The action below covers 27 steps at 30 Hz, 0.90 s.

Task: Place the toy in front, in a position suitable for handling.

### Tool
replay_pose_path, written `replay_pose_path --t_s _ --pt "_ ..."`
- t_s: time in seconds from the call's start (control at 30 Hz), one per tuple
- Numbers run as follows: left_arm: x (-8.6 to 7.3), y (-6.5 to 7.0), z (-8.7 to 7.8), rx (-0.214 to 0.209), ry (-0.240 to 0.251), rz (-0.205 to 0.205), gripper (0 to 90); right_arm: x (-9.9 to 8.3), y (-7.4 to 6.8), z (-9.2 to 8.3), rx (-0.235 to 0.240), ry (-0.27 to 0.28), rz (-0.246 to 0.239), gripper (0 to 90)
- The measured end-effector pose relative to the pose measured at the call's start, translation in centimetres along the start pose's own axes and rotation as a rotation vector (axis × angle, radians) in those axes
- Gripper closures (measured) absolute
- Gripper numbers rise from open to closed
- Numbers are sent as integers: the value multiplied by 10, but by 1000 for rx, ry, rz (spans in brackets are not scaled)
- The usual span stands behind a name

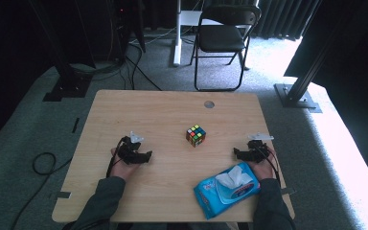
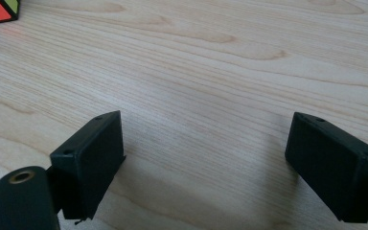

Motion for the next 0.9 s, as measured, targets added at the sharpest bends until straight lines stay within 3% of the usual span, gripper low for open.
replay_pose_path --t_s 0.9 --pt "32 23 -5 -19 42 77 279 0 0 0 -3 2 3 129"
Point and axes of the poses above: each handheld gripper's, and its own axes: z roughly forward along the jaws, x roughly out of its top, y roughly to its right, the point moved 1 cm from there along z, roughly forward along the jaws, and after that the axes turned 11 degrees about -y, right-handed, at the moved point
